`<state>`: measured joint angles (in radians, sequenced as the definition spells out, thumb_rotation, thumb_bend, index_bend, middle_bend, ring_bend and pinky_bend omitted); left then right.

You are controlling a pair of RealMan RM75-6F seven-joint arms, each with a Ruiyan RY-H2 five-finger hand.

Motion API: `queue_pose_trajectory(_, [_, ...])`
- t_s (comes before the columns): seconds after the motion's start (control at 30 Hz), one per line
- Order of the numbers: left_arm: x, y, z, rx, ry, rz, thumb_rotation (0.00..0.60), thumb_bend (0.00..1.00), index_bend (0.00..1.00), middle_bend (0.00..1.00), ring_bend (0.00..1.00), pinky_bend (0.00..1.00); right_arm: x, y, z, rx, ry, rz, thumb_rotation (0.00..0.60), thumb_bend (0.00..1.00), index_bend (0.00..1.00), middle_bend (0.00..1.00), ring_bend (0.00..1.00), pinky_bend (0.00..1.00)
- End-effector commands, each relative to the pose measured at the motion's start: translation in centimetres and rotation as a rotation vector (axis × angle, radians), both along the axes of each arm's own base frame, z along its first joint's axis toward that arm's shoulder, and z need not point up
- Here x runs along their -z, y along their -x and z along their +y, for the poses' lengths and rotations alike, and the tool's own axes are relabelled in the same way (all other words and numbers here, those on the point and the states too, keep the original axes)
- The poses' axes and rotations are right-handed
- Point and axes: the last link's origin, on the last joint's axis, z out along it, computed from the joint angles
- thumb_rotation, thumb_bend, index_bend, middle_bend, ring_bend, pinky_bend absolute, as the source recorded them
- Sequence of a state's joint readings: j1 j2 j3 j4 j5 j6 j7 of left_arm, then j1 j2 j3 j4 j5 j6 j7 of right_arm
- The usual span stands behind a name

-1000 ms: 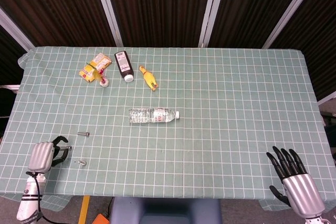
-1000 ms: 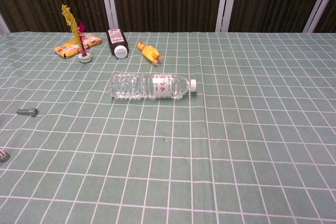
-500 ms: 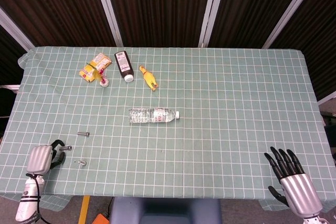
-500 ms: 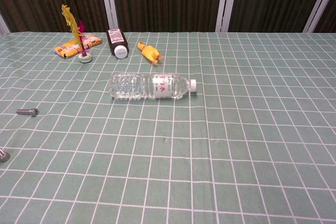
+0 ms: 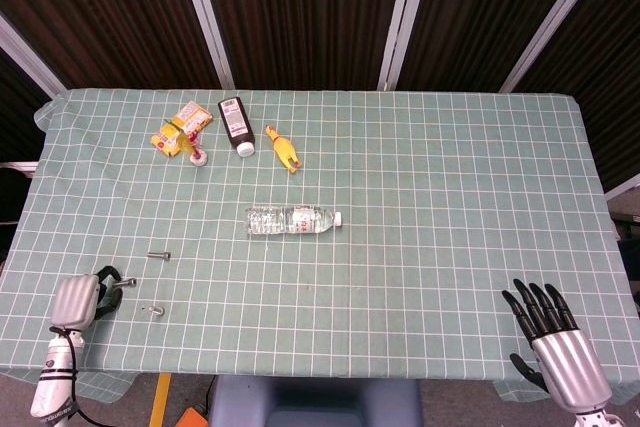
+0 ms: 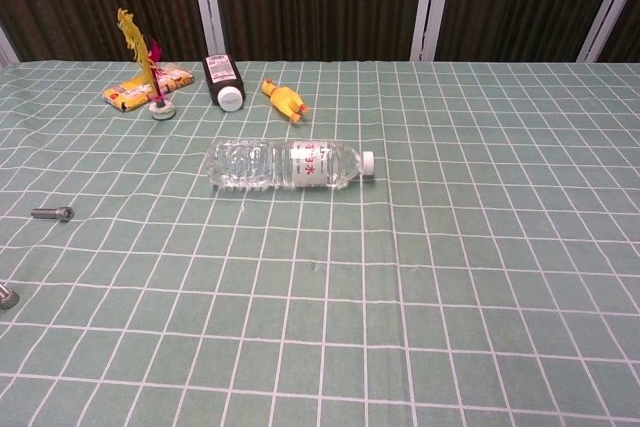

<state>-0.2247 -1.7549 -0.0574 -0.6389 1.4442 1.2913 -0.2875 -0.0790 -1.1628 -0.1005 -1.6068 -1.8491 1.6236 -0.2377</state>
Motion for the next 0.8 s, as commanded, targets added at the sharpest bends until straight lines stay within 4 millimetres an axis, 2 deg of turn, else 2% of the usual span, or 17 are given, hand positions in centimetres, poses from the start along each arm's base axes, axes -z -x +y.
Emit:
queue_pose_trajectory(0.03, [0.0,0.1,0.1,-0.006,0.003,-0.001,0.600,0.41,0.51,1.00,1.00,1.00,0.0,0.0,-0.1,0.002,0.001,0.001,0.600,0.28,0.00,0.00,0.00,0.00])
queue_pose_trajectory(0.5, [-0.4,-0.1,0.2,0.012,-0.007,0.000,0.600,0.43,0.53,1.00,1.00,1.00,0.1,0.0,-0.2,0.006,0.000,0.006,0.600,0.28,0.00,0.00,0.00,0.00])
queue_pose_trajectory(0.8, [-1.0,-1.5,0.2,0.076,0.006,0.058,0.600,0.44,0.53,1.00,1.00,1.00,0.1,0.0,-0.1,0.006,-0.003,0.008,0.600,0.28,0.00,0.00,0.00,0.00])
